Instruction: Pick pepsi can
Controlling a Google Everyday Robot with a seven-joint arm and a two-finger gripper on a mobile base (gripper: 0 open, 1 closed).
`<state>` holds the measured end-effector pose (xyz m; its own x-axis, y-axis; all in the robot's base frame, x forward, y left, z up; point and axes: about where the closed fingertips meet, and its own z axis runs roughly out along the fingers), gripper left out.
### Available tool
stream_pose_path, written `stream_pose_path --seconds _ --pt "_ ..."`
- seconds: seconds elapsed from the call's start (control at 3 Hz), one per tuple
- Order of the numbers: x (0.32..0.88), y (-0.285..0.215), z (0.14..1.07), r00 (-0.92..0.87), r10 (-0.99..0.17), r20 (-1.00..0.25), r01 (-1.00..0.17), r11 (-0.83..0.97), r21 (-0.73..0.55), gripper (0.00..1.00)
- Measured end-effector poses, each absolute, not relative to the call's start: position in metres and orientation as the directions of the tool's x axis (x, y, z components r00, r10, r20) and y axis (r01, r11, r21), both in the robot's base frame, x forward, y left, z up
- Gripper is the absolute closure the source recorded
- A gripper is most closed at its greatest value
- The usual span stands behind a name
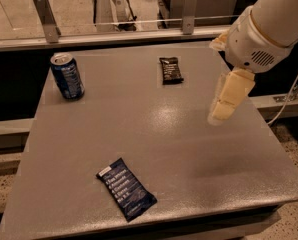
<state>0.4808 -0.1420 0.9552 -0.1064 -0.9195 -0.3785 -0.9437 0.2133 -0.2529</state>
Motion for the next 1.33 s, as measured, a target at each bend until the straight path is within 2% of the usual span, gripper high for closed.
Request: stream_pose_path --seconds 0.67,1.33 --pt "0.492 -0.13 0.956 -0.079 -0.911 -0.406 -0.939 0.204 -0.275 0.0" --pt "0.583 -0.022 0.928 0.022 -0.763 -0.646 -0.941 0.202 -0.271 0.0"
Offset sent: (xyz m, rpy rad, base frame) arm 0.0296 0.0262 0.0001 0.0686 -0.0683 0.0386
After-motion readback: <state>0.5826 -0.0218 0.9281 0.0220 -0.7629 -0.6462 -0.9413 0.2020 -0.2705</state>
